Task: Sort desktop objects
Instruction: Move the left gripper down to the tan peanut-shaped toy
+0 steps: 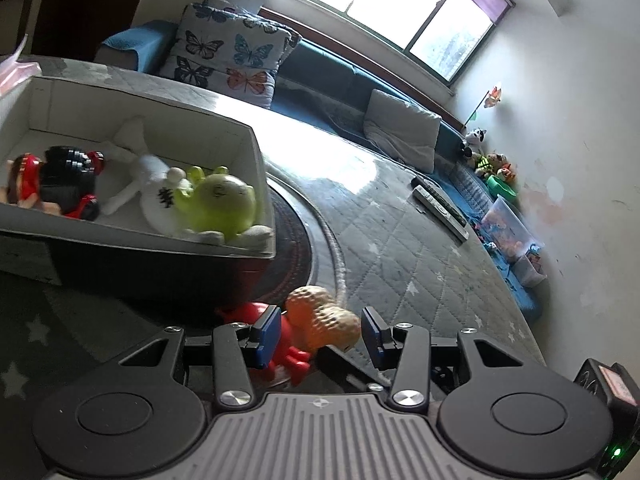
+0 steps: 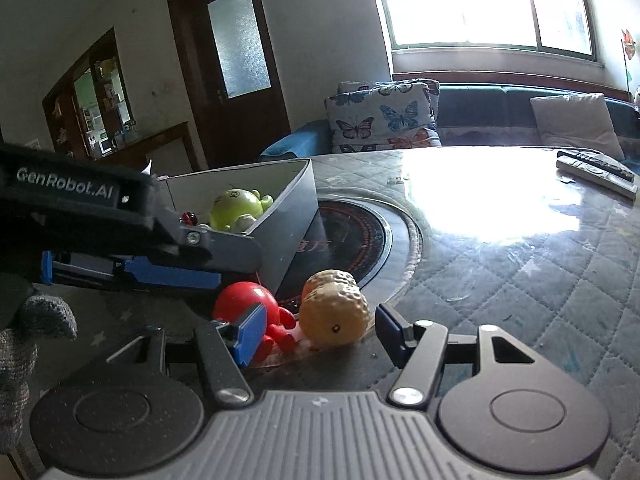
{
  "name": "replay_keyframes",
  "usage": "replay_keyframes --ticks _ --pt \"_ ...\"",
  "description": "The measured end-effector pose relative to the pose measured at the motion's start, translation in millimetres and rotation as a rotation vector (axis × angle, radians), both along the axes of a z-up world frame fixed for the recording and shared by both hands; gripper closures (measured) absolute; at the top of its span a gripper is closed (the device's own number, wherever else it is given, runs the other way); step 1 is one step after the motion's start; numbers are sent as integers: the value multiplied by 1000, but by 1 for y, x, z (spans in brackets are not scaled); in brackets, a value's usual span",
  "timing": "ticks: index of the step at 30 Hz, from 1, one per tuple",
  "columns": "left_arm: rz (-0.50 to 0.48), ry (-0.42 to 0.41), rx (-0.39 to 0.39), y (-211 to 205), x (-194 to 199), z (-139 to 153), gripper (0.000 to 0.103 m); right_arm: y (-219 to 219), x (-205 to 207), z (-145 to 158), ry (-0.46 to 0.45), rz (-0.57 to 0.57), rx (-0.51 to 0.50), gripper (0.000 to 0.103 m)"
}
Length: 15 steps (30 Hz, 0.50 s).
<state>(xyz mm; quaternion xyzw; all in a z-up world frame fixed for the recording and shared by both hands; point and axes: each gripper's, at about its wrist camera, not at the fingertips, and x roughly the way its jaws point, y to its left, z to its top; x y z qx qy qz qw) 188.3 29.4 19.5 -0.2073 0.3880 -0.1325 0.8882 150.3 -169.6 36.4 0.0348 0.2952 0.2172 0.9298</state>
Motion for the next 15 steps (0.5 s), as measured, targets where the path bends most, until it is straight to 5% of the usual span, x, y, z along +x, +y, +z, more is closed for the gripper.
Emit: replay_keyframes --ticks 8,15 --pt "-19 34 5 -19 23 -1 56 1 12 -8 23 9 -4 43" --pt "-9 95 26 -28 42 -15 56 0 19 -14 44 17 8 56"
